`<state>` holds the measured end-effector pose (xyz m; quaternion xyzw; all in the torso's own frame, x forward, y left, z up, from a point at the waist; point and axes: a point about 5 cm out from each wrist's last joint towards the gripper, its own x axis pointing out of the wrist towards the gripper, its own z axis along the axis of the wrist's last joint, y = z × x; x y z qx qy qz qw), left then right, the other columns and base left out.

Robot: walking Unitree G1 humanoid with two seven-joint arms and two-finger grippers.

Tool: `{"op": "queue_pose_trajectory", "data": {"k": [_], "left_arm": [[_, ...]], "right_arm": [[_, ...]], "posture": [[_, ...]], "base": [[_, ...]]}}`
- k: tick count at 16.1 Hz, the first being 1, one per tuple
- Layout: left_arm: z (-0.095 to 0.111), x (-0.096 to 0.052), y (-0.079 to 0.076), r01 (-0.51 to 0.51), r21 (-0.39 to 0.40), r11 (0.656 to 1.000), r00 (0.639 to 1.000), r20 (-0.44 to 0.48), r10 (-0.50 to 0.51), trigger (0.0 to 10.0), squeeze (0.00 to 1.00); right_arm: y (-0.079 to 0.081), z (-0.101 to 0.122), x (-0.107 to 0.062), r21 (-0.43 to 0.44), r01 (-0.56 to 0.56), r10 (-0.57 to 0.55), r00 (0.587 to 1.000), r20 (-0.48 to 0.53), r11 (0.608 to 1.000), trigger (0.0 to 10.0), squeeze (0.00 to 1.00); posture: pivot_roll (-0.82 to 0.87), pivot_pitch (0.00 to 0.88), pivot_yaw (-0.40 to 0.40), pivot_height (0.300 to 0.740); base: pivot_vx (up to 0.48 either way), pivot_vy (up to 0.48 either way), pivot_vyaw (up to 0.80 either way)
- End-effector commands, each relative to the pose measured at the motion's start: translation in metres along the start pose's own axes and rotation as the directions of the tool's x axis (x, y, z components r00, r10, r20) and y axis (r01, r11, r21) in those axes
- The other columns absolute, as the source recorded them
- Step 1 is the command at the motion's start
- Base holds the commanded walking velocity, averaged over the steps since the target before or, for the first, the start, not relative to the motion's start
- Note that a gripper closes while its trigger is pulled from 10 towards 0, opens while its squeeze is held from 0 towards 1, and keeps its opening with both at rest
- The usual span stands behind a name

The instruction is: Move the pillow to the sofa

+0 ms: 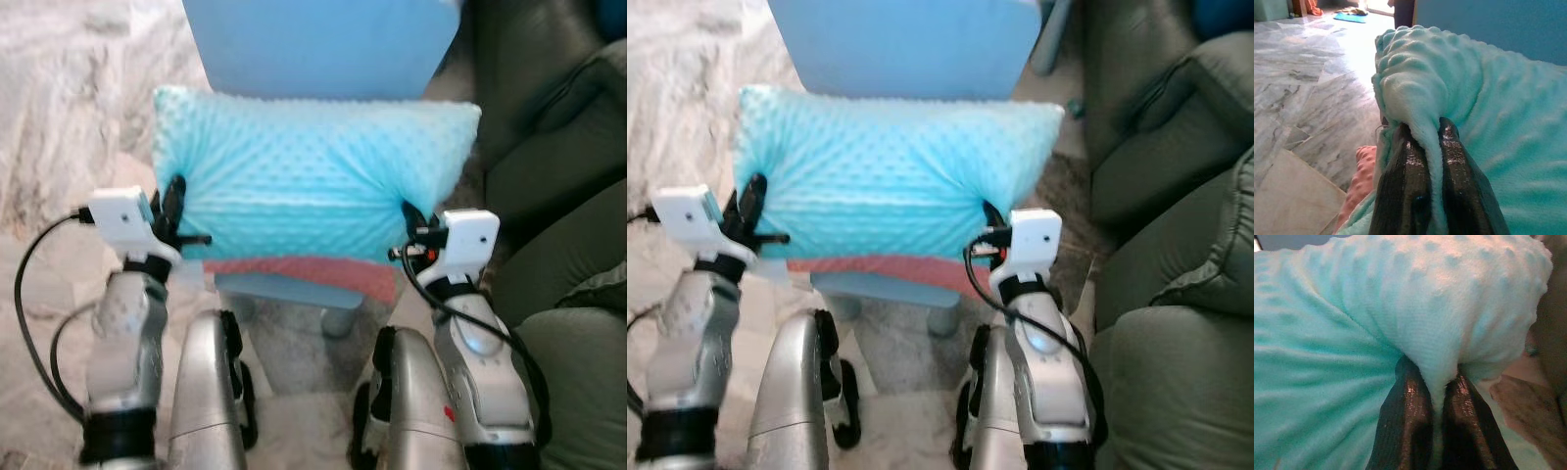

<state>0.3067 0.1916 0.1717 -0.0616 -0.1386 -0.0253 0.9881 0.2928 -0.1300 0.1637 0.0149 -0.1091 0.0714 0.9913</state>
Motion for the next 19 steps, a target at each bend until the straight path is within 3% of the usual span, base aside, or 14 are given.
{"op": "queue_pose_trajectory", "data": {"k": [1, 8, 14, 19], "left_arm": [[0.002, -0.004, 0.001, -0.024, 0.019, 1.000, 1.000, -0.002, 0.024, 0.0, 0.00], [0.001, -0.004, -0.023, 0.032, -0.002, 0.999, 0.999, 0.001, -0.032, 0.0, 0.00], [0.002, 0.005, -0.024, 0.027, -0.024, 0.999, 1.000, 0.007, -0.027, 0.0, 0.00], [-0.001, 0.003, -0.025, 0.031, -0.027, 0.999, 1.000, -0.002, -0.031, 0.0, 0.00]], "right_arm": [[-0.002, 0.006, -0.004, -0.012, 0.030, -0.029, 0.999, 0.014, 0.999, 0.0, 0.00], [-0.007, 0.029, -0.006, -0.143, 0.160, -0.145, 0.984, 0.105, 0.977, 0.0, 0.00], [-0.018, 0.044, 0.007, -0.121, 0.223, -0.202, 0.965, 0.166, 0.967, 0.0, 0.00], [-0.031, 0.055, 0.012, -0.128, 0.259, -0.231, 0.952, 0.201, 0.957, 0.0, 0.00]], "posture": [[-0.09, 0.198, -0.010, 0.560], [-0.10, 0.142, -0.003, 0.560], [-0.10, 0.118, -0.001, 0.565], [-0.10, 0.127, -0.002, 0.615]], "base": [[0.000, 0.000, 0.00], [0.000, 0.000, 0.00], [0.000, 0.000, 0.00], [0.000, 0.000, 0.00]]}}
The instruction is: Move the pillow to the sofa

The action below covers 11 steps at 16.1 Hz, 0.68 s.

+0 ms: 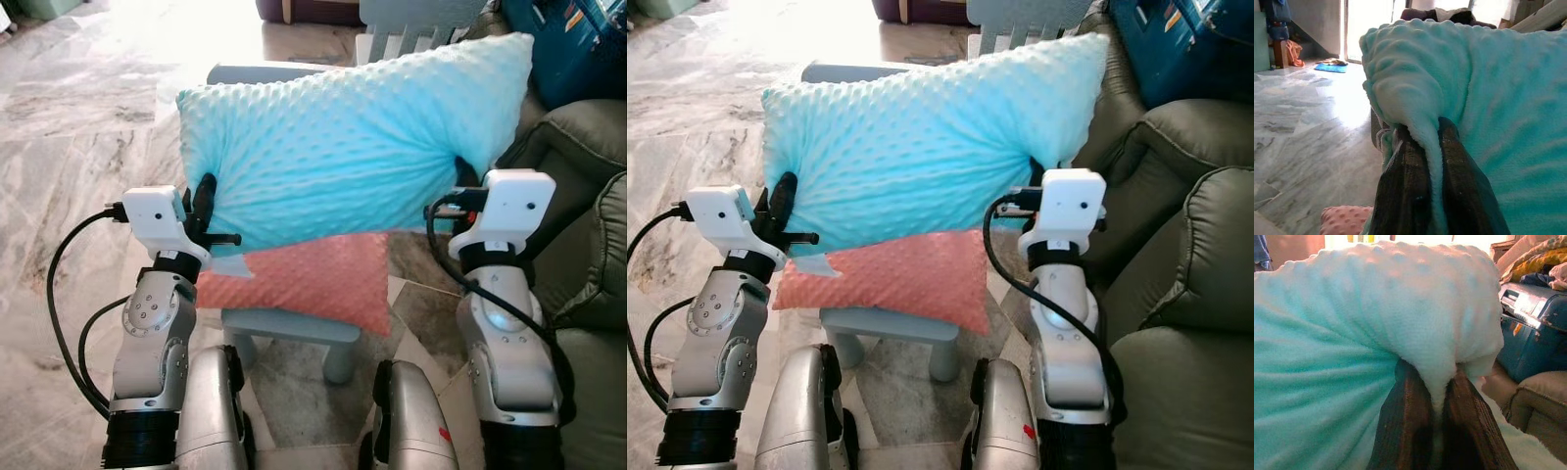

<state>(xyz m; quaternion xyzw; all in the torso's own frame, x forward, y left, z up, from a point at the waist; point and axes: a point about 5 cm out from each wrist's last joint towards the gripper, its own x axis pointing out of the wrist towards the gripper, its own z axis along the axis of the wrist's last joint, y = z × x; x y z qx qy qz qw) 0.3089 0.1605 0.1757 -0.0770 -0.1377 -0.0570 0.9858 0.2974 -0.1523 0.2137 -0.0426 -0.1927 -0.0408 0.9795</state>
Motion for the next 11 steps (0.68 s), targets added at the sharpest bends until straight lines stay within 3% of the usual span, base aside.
{"op": "queue_pose_trajectory", "data": {"k": [1, 11], "left_arm": [[-0.0010, -0.0024, 0.0056, -0.027, 0.010, 1.000, 1.000, -0.002, 0.027, 0.0, 0.00], [-0.0037, -0.0028, 0.0016, -0.014, 0.004, 1.000, 1.000, -0.014, 0.014, 0.0, 0.00]], "right_arm": [[-0.0113, 0.0042, 0.0032, -0.001, 0.054, -0.054, 0.998, 0.017, 0.999, 0.0, 0.00], [-0.0110, 0.0069, 0.0048, 0.015, 0.059, -0.060, 0.998, 0.022, 0.998, 0.0, 0.00]], "posture": [[-0.10, 0.128, -0.002, 0.635], [-0.11, 0.135, -0.004, 0.740]], "base": [[0.000, 0.000, 0.00], [0.000, 0.000, 0.00]]}}
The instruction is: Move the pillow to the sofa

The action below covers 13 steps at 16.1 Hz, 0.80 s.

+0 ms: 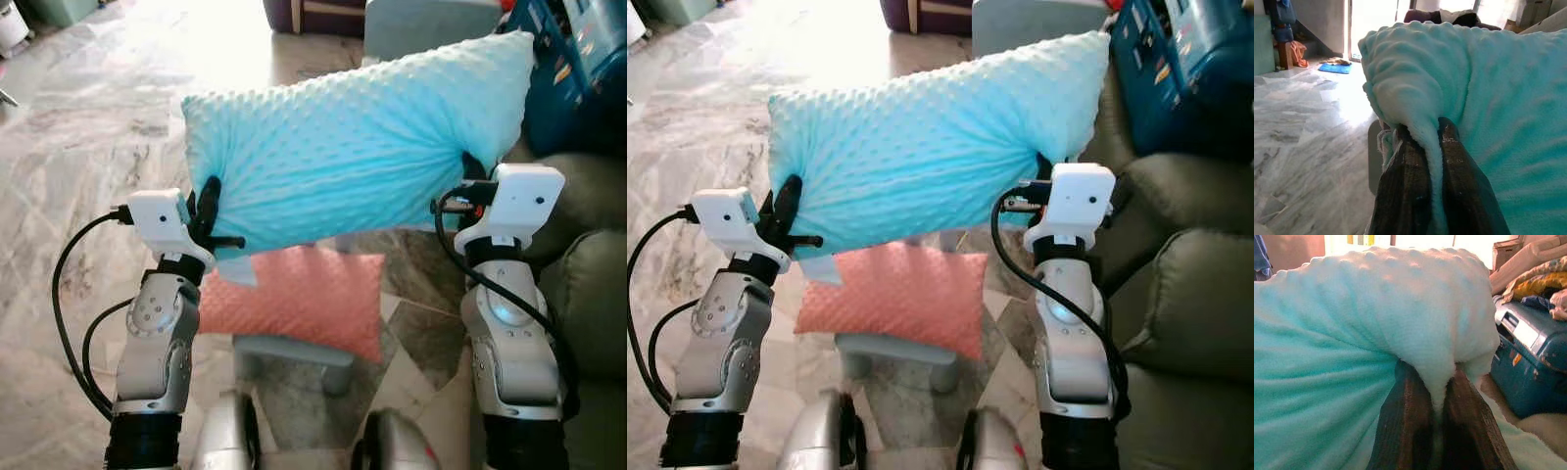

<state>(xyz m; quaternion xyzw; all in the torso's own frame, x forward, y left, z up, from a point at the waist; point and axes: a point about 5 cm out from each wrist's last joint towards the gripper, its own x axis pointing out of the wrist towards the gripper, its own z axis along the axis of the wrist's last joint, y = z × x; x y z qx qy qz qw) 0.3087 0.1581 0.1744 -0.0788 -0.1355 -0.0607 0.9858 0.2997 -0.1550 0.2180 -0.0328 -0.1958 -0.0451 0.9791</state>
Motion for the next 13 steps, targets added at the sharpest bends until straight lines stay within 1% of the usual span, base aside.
{"op": "queue_pose_trajectory", "data": {"k": [1, 10, 12, 13], "left_arm": [[-0.003, -0.003, 0.003, -0.019, 0.007, 1.000, 1.000, -0.011, 0.019, 0.0, 0.00], [-0.004, -0.003, 0.001, -0.001, 0.003, 1.000, 1.000, -0.022, 0.002, 0.0, 0.00], [-0.009, -0.003, -0.001, 0.001, 0.007, 1.000, 0.998, -0.057, -0.001, 0.0, 0.00], [-0.016, -0.005, -0.002, -0.005, 0.011, 1.000, 0.995, -0.101, 0.006, 0.0, 0.00]], "right_arm": [[-0.008, 0.004, 0.001, -0.003, 0.048, -0.048, 0.999, 0.019, 0.999, 0.0, 0.00], [-0.008, 0.006, 0.001, -0.003, 0.057, -0.057, 0.998, 0.024, 0.998, 0.0, 0.00], [-0.007, 0.003, -0.001, 0.004, 0.056, -0.056, 0.998, 0.015, 0.998, 0.0, 0.00], [-0.005, 0.002, -0.003, 0.011, 0.051, -0.051, 0.999, 0.008, 0.999, 0.0, 0.00]], "posture": [[-0.11, 0.136, -0.004, 0.740], [-0.11, 0.137, -0.004, 0.740], [-0.11, 0.139, -0.006, 0.740], [-0.11, 0.139, -0.006, 0.740]], "base": [[0.000, 0.000, 0.00], [0.000, 0.000, 0.00], [0.000, 0.000, 0.00], [0.000, 0.000, 0.00]]}}
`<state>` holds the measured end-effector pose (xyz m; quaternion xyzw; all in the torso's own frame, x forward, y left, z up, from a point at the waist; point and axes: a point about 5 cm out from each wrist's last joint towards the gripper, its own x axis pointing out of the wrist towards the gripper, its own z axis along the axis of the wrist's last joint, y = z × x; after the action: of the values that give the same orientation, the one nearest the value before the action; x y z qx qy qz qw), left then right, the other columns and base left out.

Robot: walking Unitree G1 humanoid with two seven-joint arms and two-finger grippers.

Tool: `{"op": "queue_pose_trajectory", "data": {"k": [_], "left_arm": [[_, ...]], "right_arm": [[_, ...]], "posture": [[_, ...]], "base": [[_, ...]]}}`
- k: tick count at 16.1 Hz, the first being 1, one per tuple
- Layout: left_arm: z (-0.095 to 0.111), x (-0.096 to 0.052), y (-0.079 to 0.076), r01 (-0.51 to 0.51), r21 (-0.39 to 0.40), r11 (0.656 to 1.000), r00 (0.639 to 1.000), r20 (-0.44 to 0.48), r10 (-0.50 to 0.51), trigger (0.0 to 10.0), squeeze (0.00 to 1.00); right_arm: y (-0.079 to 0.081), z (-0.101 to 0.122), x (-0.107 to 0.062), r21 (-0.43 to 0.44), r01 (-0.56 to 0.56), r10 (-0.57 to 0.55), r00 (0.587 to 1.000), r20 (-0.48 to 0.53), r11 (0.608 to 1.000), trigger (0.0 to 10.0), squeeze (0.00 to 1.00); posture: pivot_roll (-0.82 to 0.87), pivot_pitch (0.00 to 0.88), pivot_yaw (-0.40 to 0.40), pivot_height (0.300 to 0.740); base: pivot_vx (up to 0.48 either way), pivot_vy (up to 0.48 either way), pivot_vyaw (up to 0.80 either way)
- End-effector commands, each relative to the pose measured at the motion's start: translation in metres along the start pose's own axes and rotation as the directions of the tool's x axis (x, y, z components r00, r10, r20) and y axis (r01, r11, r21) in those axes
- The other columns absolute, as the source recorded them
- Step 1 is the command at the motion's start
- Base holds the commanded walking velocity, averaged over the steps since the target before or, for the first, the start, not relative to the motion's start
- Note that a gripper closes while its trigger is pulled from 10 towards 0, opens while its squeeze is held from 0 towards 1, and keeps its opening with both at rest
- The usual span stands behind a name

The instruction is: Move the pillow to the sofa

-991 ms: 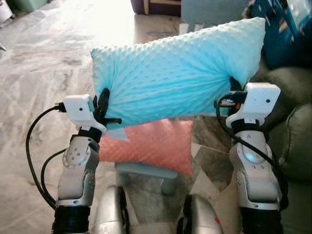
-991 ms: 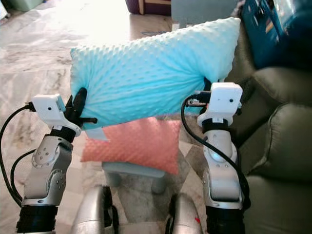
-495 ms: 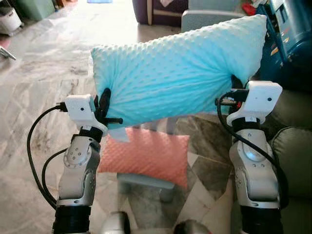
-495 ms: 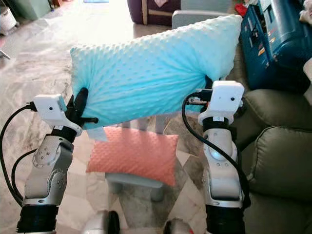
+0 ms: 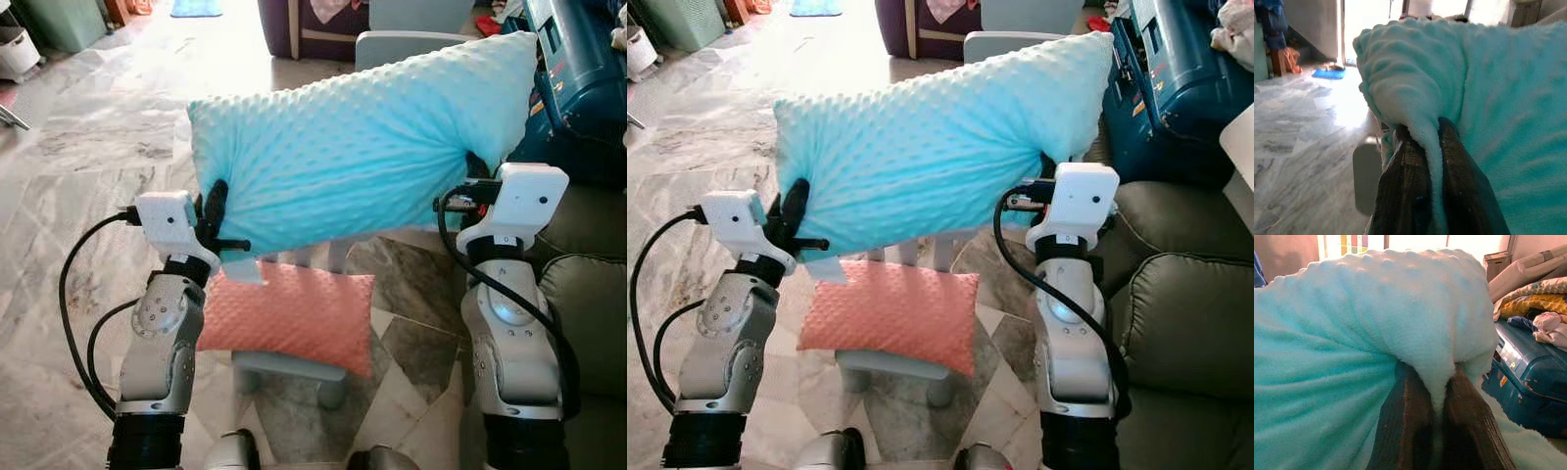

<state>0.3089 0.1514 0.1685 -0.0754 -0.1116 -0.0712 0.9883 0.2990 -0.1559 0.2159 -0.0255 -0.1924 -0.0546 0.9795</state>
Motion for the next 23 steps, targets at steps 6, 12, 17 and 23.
{"op": "queue_pose_trajectory", "data": {"k": [6, 12, 17, 23], "left_arm": [[-0.013, -0.003, 0.002, -0.039, -0.011, 0.999, 0.994, -0.098, 0.038, 7.1, 0.00], [-0.018, -0.006, 0.002, -0.070, -0.032, 0.997, 0.988, -0.140, 0.065, 10.0, 0.00], [-0.020, -0.005, 0.002, -0.075, -0.038, 0.996, 0.985, -0.158, 0.069, 10.0, 0.00], [-0.028, -0.006, -0.007, -0.031, -0.003, 1.000, 0.980, -0.197, 0.030, 10.0, 0.00]], "right_arm": [[0.006, -0.006, -0.009, 0.020, -0.008, 0.009, 0.999, -0.035, 1.000, 0.0, 0.00], [0.007, -0.007, -0.009, 0.034, -0.048, 0.049, 0.997, -0.053, 0.998, 0.0, 0.00], [0.006, -0.007, -0.008, 0.040, -0.060, 0.062, 0.996, -0.060, 0.997, 0.0, 0.00], [0.007, -0.007, -0.007, 0.045, -0.072, 0.075, 0.995, -0.065, 0.996, 0.0, 0.00]], "posture": [[-0.10, 0.155, -0.020, 0.740], [-0.12, 0.177, -0.036, 0.740], [-0.11, 0.175, -0.046, 0.740], [-0.12, 0.166, -0.049, 0.740]], "base": [[0.000, 0.000, 0.00], [0.000, 0.000, -0.50], [0.000, 0.000, -0.80], [0.000, 0.000, -0.80]]}}
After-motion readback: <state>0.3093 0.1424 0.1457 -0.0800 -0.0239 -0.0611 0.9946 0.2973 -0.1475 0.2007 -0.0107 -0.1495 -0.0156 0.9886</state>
